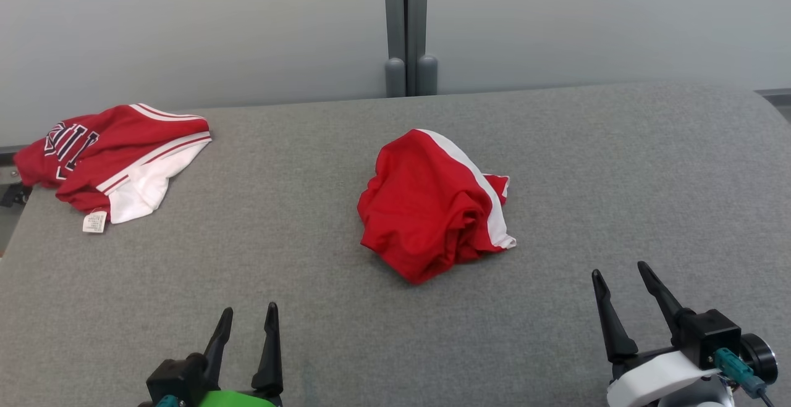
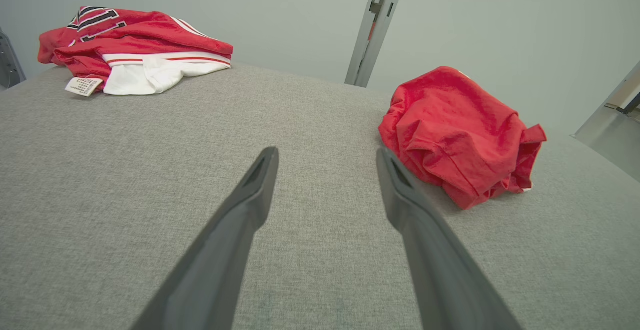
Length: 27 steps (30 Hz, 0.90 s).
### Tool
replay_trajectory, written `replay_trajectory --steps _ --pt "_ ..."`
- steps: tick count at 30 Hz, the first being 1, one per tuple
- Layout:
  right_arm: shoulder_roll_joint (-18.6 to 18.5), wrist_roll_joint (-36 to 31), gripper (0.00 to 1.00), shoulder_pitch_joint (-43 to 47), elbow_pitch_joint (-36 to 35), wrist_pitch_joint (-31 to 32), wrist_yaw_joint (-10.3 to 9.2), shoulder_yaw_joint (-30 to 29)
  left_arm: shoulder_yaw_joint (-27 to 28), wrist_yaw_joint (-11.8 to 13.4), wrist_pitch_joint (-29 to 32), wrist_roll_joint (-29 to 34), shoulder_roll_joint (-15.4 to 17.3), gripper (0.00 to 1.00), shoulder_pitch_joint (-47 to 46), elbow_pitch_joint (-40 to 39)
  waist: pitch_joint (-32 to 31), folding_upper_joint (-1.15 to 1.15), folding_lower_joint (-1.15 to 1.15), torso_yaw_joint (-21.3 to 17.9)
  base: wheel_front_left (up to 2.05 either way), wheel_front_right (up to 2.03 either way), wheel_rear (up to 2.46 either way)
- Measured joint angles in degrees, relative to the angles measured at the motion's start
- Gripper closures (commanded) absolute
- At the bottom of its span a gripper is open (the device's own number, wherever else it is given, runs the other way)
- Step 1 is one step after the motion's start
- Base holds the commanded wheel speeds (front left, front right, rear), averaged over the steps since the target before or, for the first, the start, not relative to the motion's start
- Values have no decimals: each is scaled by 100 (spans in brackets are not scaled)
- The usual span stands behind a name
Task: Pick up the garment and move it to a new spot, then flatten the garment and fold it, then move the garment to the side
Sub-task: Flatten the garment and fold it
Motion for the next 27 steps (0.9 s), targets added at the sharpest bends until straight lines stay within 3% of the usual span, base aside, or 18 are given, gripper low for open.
replay_trajectory --steps 7,13,20,27 --pt "0 -211 0 -267 34 0 0 31 -89 0 0 -8 -1 0 -46 -7 80 0 0 100 0 0 0" --pt "5 -771 0 -916 289 -1 0 267 -258 0 0 -68 -3 0 -177 -45 186 0 0 312 0 0 0" --pt "2 -1350 0 -2530 1611 204 0 524 -425 31 0 -197 -3 0 -386 -137 510 0 0 629 0 0 0" --pt "-294 -1239 0 -4023 2741 786 0 962 -595 75 0 -324 -4 0 -591 -185 876 0 0 1016 0 0 0"
